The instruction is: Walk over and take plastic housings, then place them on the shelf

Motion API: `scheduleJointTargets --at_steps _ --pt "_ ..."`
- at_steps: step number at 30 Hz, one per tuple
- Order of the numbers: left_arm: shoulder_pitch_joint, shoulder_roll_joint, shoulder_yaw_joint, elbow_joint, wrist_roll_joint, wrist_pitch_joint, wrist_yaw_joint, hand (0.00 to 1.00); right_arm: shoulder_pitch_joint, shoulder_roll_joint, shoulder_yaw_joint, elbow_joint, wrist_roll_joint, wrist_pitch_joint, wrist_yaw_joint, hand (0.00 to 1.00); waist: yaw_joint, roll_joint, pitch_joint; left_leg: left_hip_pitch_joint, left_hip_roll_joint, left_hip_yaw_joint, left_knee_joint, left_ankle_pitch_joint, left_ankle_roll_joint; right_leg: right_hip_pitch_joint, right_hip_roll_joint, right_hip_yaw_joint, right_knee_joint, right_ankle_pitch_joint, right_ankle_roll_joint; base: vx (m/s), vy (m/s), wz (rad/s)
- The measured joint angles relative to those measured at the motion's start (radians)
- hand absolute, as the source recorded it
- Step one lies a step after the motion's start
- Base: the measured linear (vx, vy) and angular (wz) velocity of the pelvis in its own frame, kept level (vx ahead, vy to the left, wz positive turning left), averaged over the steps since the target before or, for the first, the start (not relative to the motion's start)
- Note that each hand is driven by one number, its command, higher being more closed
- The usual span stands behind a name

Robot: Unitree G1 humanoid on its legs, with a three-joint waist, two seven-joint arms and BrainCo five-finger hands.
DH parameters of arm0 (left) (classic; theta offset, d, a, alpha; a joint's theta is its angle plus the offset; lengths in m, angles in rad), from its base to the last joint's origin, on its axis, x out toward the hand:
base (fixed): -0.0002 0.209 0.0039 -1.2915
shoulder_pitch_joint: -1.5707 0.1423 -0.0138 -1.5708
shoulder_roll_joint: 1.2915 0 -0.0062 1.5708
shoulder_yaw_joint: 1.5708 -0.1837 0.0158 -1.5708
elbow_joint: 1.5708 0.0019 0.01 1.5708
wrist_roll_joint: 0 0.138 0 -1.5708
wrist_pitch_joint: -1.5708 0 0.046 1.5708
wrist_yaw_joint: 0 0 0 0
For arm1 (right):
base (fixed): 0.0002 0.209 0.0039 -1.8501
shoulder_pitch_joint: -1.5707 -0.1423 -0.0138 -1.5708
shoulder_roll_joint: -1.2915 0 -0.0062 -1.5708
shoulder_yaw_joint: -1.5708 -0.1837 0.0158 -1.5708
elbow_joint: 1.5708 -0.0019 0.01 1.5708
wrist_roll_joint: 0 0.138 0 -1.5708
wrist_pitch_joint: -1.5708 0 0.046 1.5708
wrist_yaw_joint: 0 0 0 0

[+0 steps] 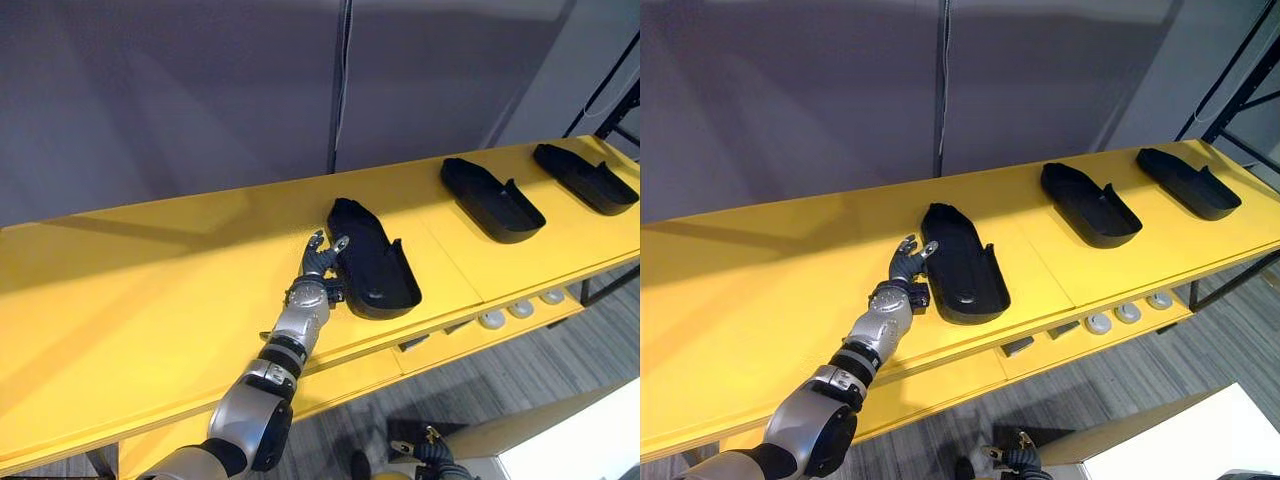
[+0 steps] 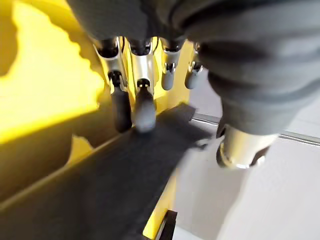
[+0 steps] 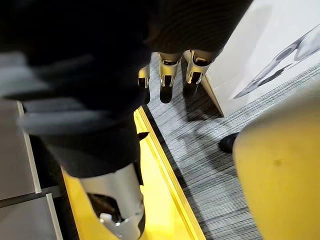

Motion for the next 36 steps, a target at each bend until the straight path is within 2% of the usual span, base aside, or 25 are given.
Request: scheduleJointTargets --at_steps 4,7,13,18,22,23,26,30,36 --pt "0.005 0.0 -0.003 -0.031 -0.019 -0.002 0.004 0.0 -0.008 -0.01 0.003 0.0 -0.001 0.0 0.0 0.0 0.001 0.0 0.013 0.003 -0.001 -0.001 0.001 0.001 0.001 0.003 -0.001 -0.001 0.0 0.001 0.001 0.0 0.0 0.0" --pt "0.045 -0.003 -0.015 -0.117 -0.019 -0.002 0.016 0.0 -0.002 -0.016 0.005 -0.003 -0.001 0.001 0.0 0.0 0.002 0.001 0.016 0.001 0.0 -0.005 0.005 0.001 0.002 0.004 -0.002 -0.002 0.002 0.001 0.001 0.0 0.004 0.02" --pt "0.172 -0.016 -0.056 -0.43 -0.011 -0.005 0.046 0.0 0.027 -0.021 0.035 -0.027 0.001 0.0 -0.001 0.0 0.017 0.003 0.02 0.0 -0.002 -0.009 0.019 0.0 0.001 0.002 -0.005 -0.003 0.026 -0.01 0.004 0.0 0.004 0.02" --pt "0.246 -0.02 -0.101 -0.645 0.12 -0.013 0.039 0.0 0.058 -0.021 0.038 -0.057 0.001 -0.001 0.0 0.0 0.049 0.002 0.02 0.003 -0.002 -0.012 0.028 -0.007 0.001 0.002 -0.006 -0.005 0.054 -0.021 0.003 -0.04 0.007 0.03" --pt "0.305 -0.019 -0.166 -0.797 0.211 -0.027 -0.007 0.0 0.067 -0.021 0.039 -0.063 0.004 -0.002 0.002 0.0 0.064 0.001 0.019 0.001 -0.003 -0.012 0.032 -0.011 0.0 0.002 -0.007 -0.007 0.056 -0.021 0.004 0.0 0.0 0.0" --pt "0.32 -0.019 -0.188 -0.826 0.239 -0.035 -0.023 1.0 0.068 -0.021 0.039 -0.063 0.008 -0.002 0.004 0.0 0.065 0.001 0.019 0.001 -0.003 -0.012 0.033 -0.011 0.0 0.002 -0.007 -0.007 0.056 -0.021 0.004 0.0 0.0 0.0" --pt "0.332 -0.015 -0.259 -0.873 0.282 -0.057 -0.079 1.0 0.072 -0.021 0.039 -0.066 0.015 -0.003 0.01 0.0 0.068 0.001 0.018 0.001 -0.003 -0.007 0.033 -0.01 0.005 0.002 -0.007 -0.006 0.054 -0.021 0.004 0.01 0.005 -0.01" --pt "0.346 -0.003 -0.367 -0.907 0.278 -0.093 -0.165 1.0 0.08 -0.021 0.042 -0.069 0.019 -0.004 0.019 0.0 0.069 0.001 0.006 0.0 -0.003 -0.003 0.034 -0.012 0.005 0.002 -0.006 -0.004 0.049 -0.021 0.004 0.01 0.006 -0.02" --pt "0.348 0.008 -0.509 -0.89 0.278 -0.112 -0.267 1.0 0.084 -0.023 0.044 -0.054 0.019 -0.017 0.022 0.0 0.068 0.001 -0.018 -0.007 -0.003 -0.001 0.034 -0.013 0.006 -0.006 -0.005 0.002 0.047 -0.02 0.004 0.0 0.0 0.0"
